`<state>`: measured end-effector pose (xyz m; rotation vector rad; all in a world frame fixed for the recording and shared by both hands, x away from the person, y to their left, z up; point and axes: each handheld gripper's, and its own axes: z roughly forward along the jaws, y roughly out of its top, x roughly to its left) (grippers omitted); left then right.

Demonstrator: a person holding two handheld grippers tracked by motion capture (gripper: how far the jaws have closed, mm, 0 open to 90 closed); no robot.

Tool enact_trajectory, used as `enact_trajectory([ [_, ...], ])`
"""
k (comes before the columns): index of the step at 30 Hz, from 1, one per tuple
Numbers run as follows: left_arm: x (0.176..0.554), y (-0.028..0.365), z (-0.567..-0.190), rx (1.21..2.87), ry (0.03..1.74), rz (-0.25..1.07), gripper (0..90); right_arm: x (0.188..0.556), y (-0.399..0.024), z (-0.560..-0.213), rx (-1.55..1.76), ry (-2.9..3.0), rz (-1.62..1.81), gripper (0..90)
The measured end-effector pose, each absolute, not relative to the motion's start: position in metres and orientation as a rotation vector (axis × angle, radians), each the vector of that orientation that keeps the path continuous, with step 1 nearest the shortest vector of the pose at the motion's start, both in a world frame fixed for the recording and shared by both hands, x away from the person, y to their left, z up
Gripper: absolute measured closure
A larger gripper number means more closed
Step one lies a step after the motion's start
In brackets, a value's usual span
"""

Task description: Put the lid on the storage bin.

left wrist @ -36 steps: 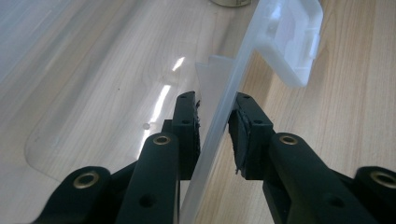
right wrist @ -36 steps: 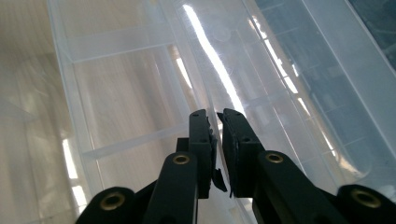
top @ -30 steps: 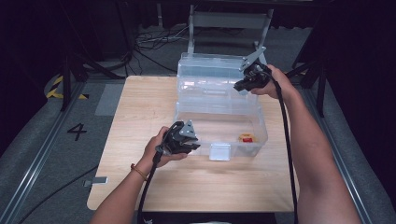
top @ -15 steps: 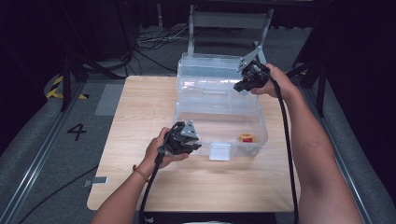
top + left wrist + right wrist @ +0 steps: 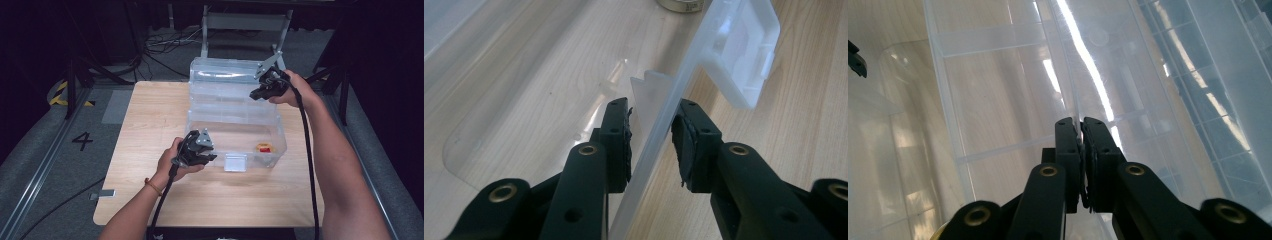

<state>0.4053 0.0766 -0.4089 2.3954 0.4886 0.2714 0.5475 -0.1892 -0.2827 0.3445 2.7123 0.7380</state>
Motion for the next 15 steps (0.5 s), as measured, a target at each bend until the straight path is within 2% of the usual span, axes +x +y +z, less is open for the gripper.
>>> enact_trajectory([
  [15, 0.404, 0.076, -0.409, 2.398, 0.488, 0.282, 68.5, 0.516, -0.191, -0.279, 0.272, 2.690, 0.712, 87.6],
])
